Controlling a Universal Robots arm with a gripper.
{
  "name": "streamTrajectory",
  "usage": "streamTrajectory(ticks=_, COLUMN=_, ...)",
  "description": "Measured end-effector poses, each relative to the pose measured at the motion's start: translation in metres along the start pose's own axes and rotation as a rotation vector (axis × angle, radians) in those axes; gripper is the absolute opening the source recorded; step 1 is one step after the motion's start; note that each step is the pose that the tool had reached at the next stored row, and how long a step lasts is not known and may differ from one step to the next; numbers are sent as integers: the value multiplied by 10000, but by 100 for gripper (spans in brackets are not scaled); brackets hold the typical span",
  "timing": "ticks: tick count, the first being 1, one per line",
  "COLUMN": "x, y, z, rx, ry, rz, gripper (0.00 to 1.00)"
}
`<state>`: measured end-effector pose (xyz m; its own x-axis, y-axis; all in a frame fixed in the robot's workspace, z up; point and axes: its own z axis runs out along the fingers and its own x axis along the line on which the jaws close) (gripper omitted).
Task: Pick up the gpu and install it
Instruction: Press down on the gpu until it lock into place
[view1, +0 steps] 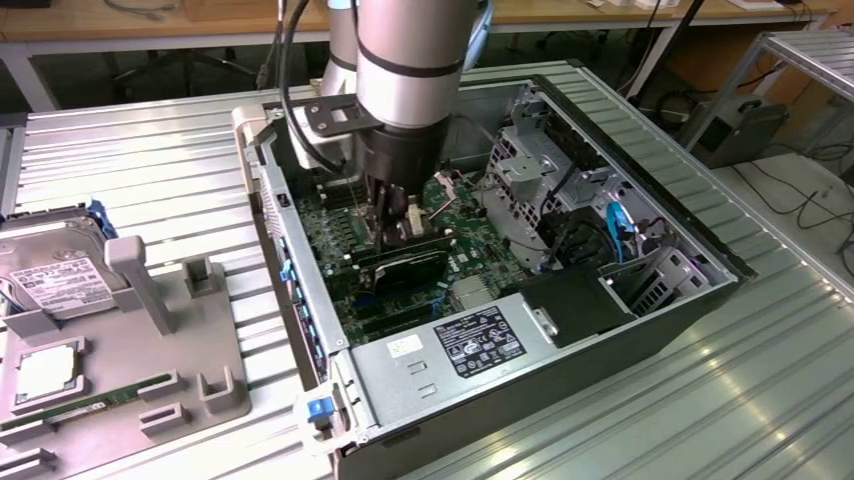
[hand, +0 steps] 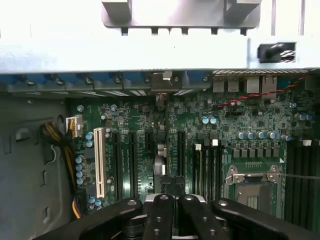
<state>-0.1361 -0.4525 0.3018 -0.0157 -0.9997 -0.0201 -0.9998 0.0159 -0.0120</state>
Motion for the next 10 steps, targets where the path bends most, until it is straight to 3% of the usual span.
streamTrajectory(ticks=10, x=-1, y=-1, z=-28, rx=0, ry=-43, rz=0, gripper=11)
